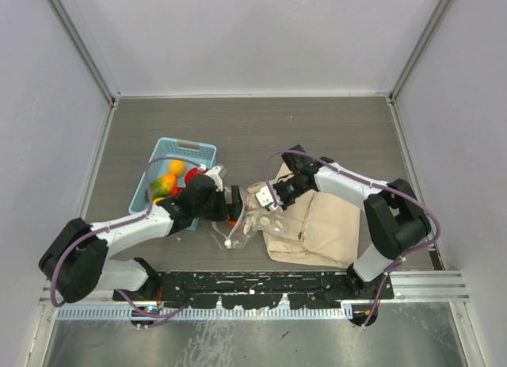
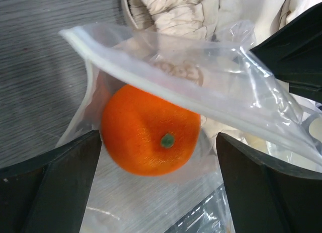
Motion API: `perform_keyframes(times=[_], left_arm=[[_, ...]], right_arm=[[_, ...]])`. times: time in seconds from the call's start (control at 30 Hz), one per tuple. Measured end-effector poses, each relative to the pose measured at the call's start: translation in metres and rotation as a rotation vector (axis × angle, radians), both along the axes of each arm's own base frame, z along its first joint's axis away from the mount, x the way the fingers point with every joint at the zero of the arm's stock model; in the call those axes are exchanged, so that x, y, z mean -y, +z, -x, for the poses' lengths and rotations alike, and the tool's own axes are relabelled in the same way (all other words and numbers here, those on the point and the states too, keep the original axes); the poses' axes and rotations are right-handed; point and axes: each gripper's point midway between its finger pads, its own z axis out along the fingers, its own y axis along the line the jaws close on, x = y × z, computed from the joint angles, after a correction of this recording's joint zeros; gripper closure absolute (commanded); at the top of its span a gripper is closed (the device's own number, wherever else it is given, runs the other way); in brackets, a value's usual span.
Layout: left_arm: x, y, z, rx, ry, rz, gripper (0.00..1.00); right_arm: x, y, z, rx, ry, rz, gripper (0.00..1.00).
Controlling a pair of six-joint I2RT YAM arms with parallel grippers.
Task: Open the zip-top bag and remove the fake food
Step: Pick up the fake fruit from the zipper food storage bag.
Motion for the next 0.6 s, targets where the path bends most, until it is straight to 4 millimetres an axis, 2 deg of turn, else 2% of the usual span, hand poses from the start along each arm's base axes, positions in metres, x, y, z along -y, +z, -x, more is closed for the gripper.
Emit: perform_keyframes(times=[0.17,0.27,0.33,0.47,0.6], left_arm=[[0.011,-0.014,-0.001,-0.011,-0.012,-0.056,0.00],[0.008,-0.025,-0.005,-0.022,0.007,-0.093,0.14],[0.008,-0.028,-0.008,-0.024,0.019,-0.108,0.31],[0.006,-0.027,-0.011,-0.012,0.033,-0.118,0.41],[0.001,-0.014,-0.011,0.012,0.048,-0.113,0.42]], right_arm=[[0.001,-0.003,0.003,-0.019,0.003,0.002,0.99],[0.000,-0.003,0.003,-0.023,0.004,0.000,0.99],[0.000,-0.003,0.003,-0.024,0.004,0.001,0.99],[0.000,-0.004,0.003,-0.025,0.005,0.003,0.99],[0.002,-0.002,0.000,-0.026,-0.005,0.004,0.99]])
